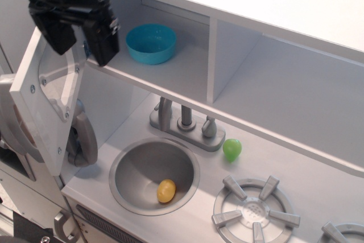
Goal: Open microwave
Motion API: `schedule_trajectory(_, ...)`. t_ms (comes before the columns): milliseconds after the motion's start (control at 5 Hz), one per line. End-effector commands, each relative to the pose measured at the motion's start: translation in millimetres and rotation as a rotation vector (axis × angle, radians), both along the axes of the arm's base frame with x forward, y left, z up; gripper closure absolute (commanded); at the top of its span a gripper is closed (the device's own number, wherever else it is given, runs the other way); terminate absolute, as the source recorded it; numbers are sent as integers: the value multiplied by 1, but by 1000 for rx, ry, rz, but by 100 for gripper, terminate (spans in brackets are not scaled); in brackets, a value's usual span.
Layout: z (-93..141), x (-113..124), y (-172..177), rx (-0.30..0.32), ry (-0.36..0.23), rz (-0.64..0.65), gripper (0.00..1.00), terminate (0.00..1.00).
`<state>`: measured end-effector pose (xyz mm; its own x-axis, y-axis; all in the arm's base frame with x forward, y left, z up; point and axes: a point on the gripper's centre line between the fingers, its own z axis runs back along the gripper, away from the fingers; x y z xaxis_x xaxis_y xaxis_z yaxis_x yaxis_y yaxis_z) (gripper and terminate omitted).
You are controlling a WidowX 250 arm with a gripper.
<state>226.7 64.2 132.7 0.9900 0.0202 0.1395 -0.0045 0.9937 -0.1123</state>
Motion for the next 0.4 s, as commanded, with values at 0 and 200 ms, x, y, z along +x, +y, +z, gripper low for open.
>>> schedule_trajectory(0, 21, 12, -14, -28, -14, -36, 0, 0)
schedule_trajectory(200, 21, 12, -14, -28, -14, -36, 0, 100)
